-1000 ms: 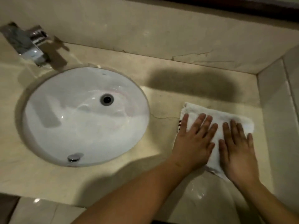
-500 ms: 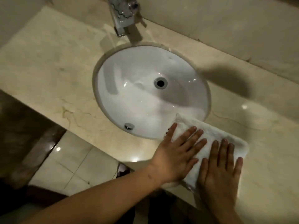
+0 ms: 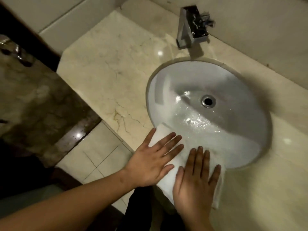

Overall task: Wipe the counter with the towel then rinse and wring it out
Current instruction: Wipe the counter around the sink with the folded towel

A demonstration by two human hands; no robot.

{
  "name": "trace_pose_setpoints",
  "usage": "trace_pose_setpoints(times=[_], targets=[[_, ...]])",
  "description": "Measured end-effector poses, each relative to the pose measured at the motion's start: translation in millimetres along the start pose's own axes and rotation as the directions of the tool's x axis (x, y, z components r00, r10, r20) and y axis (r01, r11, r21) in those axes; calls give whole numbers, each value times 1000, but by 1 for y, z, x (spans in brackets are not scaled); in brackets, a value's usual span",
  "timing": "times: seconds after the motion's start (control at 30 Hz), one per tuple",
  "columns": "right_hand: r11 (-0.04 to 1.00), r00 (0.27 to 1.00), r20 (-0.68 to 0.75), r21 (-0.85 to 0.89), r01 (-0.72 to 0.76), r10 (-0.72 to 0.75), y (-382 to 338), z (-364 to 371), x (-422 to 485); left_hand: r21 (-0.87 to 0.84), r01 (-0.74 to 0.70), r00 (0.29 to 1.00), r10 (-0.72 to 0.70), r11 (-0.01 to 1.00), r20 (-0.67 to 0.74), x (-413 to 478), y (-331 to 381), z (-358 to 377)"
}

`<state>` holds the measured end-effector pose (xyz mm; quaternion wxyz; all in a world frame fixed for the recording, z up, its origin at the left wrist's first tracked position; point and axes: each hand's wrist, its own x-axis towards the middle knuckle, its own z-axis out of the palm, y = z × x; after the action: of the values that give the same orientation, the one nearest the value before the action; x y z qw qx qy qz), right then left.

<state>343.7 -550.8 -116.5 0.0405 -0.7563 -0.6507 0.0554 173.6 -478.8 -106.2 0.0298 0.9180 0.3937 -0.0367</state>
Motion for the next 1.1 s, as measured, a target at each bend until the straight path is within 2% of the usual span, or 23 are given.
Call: trace_pose_setpoints(times=[0.2, 0.4, 0.6, 0.9, 1.1], targets=[[999, 998, 48, 26, 27, -28, -65, 3, 24, 22, -2, 1000, 1, 1000, 22, -15, -68, -4], [996, 995, 70, 61, 68, -73, -133, 8, 61, 50, 68, 997, -70, 996, 34, -29, -140, -5], [971, 974, -3, 77, 225, -226, -166, 21, 102, 36, 120, 992, -121, 992, 35, -35, -199, -4], [935, 939, -66, 89, 343, -338, -217, 32, 169, -23, 264, 965, -264, 964, 4, -33, -271, -3], [949, 951, -108, 96, 299, -289, -234, 39, 212, -51, 334, 939, -336, 941, -68, -7, -294, 2]])
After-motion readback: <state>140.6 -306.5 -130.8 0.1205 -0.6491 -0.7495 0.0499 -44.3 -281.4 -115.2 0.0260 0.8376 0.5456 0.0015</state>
